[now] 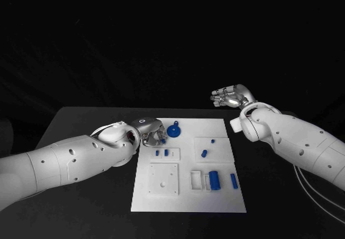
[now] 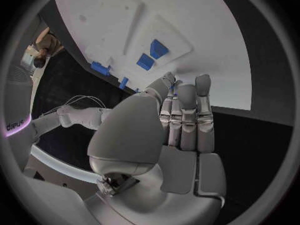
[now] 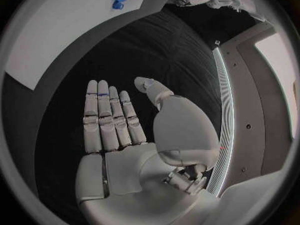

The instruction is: Assemble the parts on the task board

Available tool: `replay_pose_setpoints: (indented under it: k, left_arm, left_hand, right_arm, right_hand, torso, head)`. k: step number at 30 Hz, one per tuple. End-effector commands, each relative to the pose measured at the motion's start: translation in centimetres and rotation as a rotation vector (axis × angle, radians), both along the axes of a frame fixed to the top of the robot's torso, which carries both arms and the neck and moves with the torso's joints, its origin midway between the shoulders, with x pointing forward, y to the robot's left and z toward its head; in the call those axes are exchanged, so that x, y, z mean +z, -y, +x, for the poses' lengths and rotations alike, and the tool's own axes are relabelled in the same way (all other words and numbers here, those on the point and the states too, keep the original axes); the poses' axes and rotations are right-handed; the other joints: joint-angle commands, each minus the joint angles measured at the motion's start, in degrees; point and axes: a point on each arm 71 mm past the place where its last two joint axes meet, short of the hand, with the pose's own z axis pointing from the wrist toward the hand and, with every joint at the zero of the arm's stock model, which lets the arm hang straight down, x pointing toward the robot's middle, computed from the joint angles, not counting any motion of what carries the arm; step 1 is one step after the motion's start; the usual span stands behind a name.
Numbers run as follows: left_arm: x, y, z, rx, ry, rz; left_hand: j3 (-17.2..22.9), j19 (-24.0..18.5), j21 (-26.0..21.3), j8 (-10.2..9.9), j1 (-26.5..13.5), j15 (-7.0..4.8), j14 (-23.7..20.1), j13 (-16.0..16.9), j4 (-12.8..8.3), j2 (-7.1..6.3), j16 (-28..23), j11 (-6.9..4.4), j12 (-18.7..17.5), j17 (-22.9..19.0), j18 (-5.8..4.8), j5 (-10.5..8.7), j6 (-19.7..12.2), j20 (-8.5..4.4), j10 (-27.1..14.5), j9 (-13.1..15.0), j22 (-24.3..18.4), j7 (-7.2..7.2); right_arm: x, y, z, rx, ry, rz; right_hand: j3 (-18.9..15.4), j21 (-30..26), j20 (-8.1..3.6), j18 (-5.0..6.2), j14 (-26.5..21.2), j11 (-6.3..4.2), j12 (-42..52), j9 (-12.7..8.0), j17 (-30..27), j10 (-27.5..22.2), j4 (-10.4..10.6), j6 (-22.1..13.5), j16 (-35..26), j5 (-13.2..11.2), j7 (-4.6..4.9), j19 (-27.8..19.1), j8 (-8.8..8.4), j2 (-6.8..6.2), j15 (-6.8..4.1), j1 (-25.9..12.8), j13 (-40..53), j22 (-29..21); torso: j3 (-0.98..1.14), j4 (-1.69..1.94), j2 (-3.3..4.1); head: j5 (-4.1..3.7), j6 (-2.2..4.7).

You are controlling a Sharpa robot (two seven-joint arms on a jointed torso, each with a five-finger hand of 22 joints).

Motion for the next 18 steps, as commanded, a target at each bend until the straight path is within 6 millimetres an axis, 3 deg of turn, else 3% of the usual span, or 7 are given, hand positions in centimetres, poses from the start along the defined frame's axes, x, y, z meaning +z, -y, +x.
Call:
replay_pose_setpoints:
  k: [1,18]
  left_arm:
    - [-0.09,0.32,-0.12,-0.018,-0.007,0.007]
    - [-0.32,0.28,-0.15,-0.014,-0.020,0.024]
  left_hand:
    - [-0.1,-0.1,0.2,0.2,0.1,-0.02,0.2,0.1,0.4,-0.25,-0.4,-0.05,-0.2,0.1,1.12,-0.15,-0.4,-0.11,-0.4,0.0,1.1,0.17]
    - [0.0,-0.3,0.3,0.2,0.2,0.03,0.1,0.1,0.3,-0.22,-0.5,0.02,-0.3,0.1,1.15,-0.15,-0.2,-0.09,-0.6,0.0,1.1,0.16]
  right_arm:
    - [0.04,-0.19,-0.03,0.012,0.006,-0.003]
    - [0.01,-0.11,-0.01,0.010,0.005,-0.003]
  right_hand:
    - [-0.1,0.2,0.20,-0.13,-0.4,-0.12,-0.3,-0.1,-0.1,-0.4,-0.3,0.0,-0.2,0.2,0.04,-0.3,-0.17,0.21,0.17,0.1,-0.1,-0.1]
    - [-0.1,0.2,0.20,-0.13,-0.4,-0.12,-0.3,-0.1,-0.1,-0.4,-0.3,0.0,-0.2,0.2,0.04,-0.3,-0.17,0.21,0.17,0.1,-0.1,-0.1]
  torso:
    - [0.00,-0.01,0.01]
    - [0.00,-0.01,-0.01]
  head:
    - [-0.02,-0.07]
    - [-0.12,-0.02]
